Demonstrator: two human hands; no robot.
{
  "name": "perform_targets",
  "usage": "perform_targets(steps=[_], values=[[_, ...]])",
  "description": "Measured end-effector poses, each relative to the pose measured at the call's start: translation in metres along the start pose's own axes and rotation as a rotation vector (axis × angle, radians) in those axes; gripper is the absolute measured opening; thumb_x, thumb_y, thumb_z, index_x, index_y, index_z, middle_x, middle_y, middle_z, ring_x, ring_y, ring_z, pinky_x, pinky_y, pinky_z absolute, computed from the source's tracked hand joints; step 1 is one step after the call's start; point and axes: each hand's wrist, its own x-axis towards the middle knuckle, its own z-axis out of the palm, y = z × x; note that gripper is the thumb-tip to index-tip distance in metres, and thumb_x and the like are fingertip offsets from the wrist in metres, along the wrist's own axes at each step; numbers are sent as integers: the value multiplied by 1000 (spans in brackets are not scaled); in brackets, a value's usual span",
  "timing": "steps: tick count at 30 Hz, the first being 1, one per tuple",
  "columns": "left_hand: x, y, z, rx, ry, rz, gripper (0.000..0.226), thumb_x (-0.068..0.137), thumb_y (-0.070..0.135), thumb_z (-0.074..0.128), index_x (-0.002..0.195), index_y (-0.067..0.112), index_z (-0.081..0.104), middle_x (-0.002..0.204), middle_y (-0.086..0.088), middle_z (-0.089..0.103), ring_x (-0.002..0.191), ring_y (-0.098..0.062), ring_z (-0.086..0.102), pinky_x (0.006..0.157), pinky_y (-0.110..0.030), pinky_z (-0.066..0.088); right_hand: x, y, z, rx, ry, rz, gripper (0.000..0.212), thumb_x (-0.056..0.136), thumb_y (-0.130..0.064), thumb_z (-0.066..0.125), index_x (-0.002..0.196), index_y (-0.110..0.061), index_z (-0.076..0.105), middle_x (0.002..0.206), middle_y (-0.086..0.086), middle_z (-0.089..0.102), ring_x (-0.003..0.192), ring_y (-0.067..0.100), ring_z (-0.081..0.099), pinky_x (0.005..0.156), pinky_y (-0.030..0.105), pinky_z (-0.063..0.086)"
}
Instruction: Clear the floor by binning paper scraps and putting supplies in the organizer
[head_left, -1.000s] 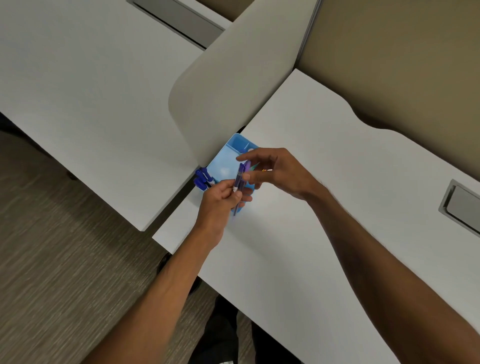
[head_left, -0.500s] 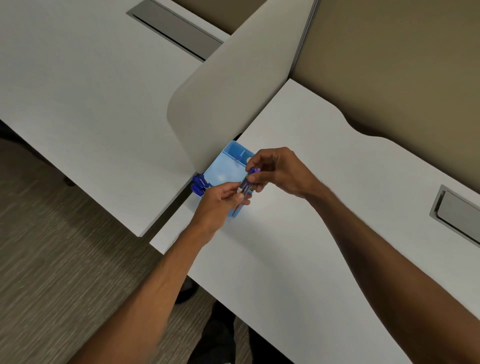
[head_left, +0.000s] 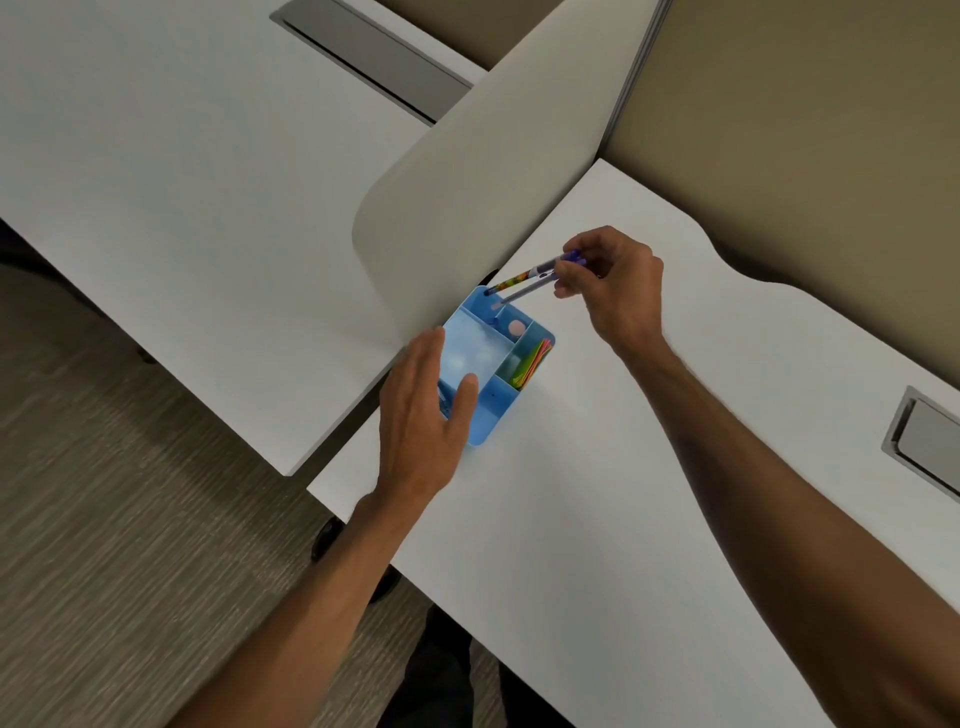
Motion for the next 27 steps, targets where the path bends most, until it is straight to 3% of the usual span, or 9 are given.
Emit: perform_targets(steps=[4, 7, 9, 13, 15, 18, 22, 24, 27], values=[[-2, -9, 4, 291, -95, 84, 76, 98, 60, 30, 160, 18, 15, 168, -6, 16, 156, -21, 11, 123, -22, -1, 7, 10, 22, -80, -24, -67, 10, 91, -5, 68, 101, -2, 67, 77, -7, 66, 63, 0, 69, 62, 11, 56], [-1, -14, 8, 430, -150, 142, 77, 98, 63, 25, 161, 20, 11, 169, -8, 8, 157, -24, 1, 127, -45, 2, 11, 18, 35, -163, -62, -115, 7, 91, 0, 64, 98, 2, 66, 79, 1, 67, 60, -3, 66, 62, 12, 56], [1, -16, 10, 481, -189, 131, 78, 97, 65, 21, 161, 21, 11, 169, -9, 7, 157, -26, 1, 126, -51, 5, 14, 23, 43, -221, -91, -131, 5, 92, 1, 63, 96, 3, 65, 82, 8, 69, 61, -6, 65, 63, 14, 57], [1, -18, 15, 527, -237, 118, 79, 96, 67, 11, 161, 21, 9, 169, -10, 4, 157, -29, 1, 125, -54, 9, 18, 32, 59, -330, -154, -127, 5, 89, -1, 64, 94, 1, 65, 87, 14, 70, 75, 19, 71, 74, 42, 60], [0, -19, 18, 515, -239, 116, 79, 97, 66, 14, 161, 21, 9, 169, -10, 3, 157, -28, 0, 125, -54, 9, 19, 34, 67, -368, -189, -125, 6, 87, -1, 64, 93, 1, 66, 89, 15, 69, 84, 30, 71, 77, 47, 57], [-1, -21, 20, 500, -256, 110, 78, 98, 64, 21, 161, 21, 7, 169, -10, 0, 157, -27, -2, 125, -54, 8, 21, 39, 75, -415, -222, -131, 8, 86, 2, 62, 92, 1, 67, 91, 15, 69, 85, 28, 70, 76, 41, 57], [-1, -20, 21, 484, -281, 89, 79, 96, 65, 21, 160, 23, 2, 169, -8, -4, 157, -25, -7, 126, -52, 4, 24, 47, 81, -492, -241, -98, 18, 91, 1, 60, 107, 0, 69, 103, 16, 69, 79, 14, 59, 68, 13, 43], [0, -17, 20, 474, -283, 95, 78, 95, 66, 18, 158, 26, -3, 169, -8, -5, 156, -24, -7, 126, -51, 3, 25, 46, 81, -483, -255, -78, 24, 92, 2, 57, 114, 0, 67, 109, 17, 68, 81, 18, 62, 70, 16, 48], [0, -15, 18, 462, -279, 115, 76, 94, 67, 15, 155, 28, -8, 169, -7, -5, 157, -24, -6, 126, -51, 4, 22, 44, 77, -474, -256, -52, 30, 94, -3, 57, 124, -4, 64, 120, 15, 64, 94, 27, 67, 84, 34, 57]])
